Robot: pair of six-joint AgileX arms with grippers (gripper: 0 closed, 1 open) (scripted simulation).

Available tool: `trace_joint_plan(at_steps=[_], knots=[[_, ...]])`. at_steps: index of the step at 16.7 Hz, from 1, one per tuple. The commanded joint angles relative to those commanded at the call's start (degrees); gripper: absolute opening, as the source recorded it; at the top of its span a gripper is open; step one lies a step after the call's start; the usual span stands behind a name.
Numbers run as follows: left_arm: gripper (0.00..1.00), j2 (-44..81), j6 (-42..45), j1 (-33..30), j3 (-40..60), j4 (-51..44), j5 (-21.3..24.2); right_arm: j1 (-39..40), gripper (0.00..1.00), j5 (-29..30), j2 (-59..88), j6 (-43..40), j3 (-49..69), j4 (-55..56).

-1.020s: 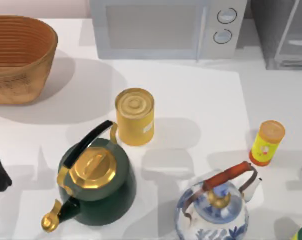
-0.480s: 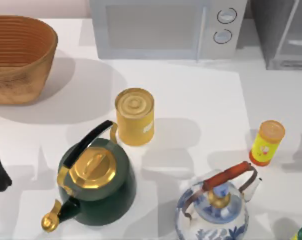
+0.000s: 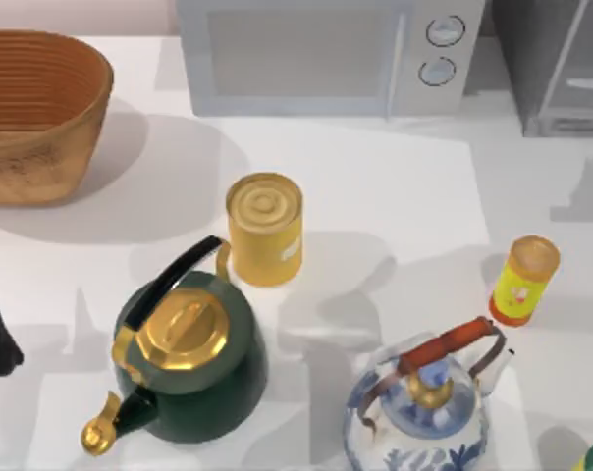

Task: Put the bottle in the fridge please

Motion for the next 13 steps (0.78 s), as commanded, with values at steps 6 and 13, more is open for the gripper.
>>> trace_joint_plan(at_steps=[6, 13], knots=[[1.00, 0.00, 0.00, 0.00, 0.00, 0.00, 0.00, -4.85, 0.01, -3.56, 36.33, 0.32, 16.40, 18.73], [1.00, 0.00, 0.00, 0.00, 0.00, 0.00, 0.00, -7.15, 0.01, -5.97, 54.59, 0.23, 25.98, 29.63]])
